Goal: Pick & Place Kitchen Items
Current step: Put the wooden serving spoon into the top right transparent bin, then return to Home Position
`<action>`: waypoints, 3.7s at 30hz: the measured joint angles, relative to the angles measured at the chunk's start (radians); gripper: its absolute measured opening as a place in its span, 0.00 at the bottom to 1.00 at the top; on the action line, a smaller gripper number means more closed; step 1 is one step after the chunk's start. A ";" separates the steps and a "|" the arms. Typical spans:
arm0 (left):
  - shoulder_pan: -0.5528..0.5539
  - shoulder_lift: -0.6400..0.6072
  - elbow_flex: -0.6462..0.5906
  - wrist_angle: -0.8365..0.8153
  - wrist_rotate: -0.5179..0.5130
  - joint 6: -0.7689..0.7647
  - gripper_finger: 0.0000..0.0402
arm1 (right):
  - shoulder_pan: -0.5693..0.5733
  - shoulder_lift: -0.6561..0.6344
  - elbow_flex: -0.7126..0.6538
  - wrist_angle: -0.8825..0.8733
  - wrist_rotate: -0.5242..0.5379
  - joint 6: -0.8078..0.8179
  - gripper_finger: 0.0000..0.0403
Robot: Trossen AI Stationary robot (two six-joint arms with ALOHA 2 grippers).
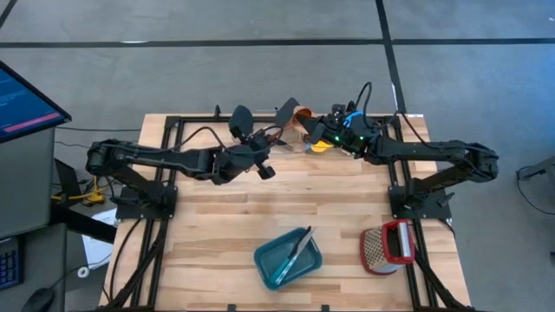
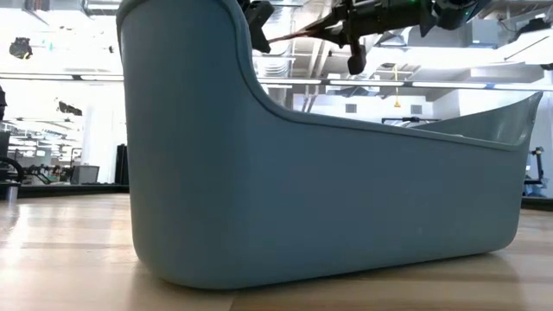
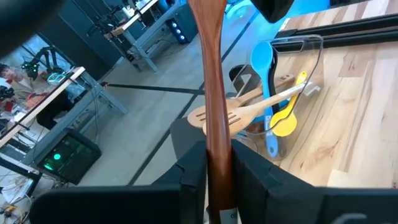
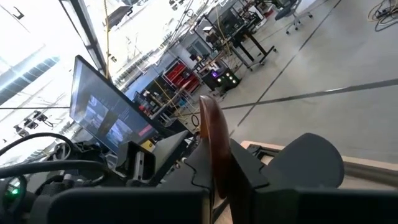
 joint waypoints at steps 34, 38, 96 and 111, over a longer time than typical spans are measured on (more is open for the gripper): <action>0.003 -0.056 0.002 -0.004 -0.114 -0.002 0.38 | -0.210 -0.433 -0.001 -0.929 0.223 -0.077 0.02; 0.003 -0.056 0.002 -0.004 -0.114 -0.002 0.37 | -0.247 -0.422 -0.001 -0.980 0.222 -0.074 0.02; 0.003 -0.054 0.000 -0.018 -0.112 -0.005 0.37 | -0.452 -0.594 -0.001 -0.830 -0.156 -0.155 0.31; -0.001 -0.054 0.000 -0.007 0.128 -0.021 0.26 | -0.159 -0.587 0.000 -0.666 -0.266 -0.240 0.01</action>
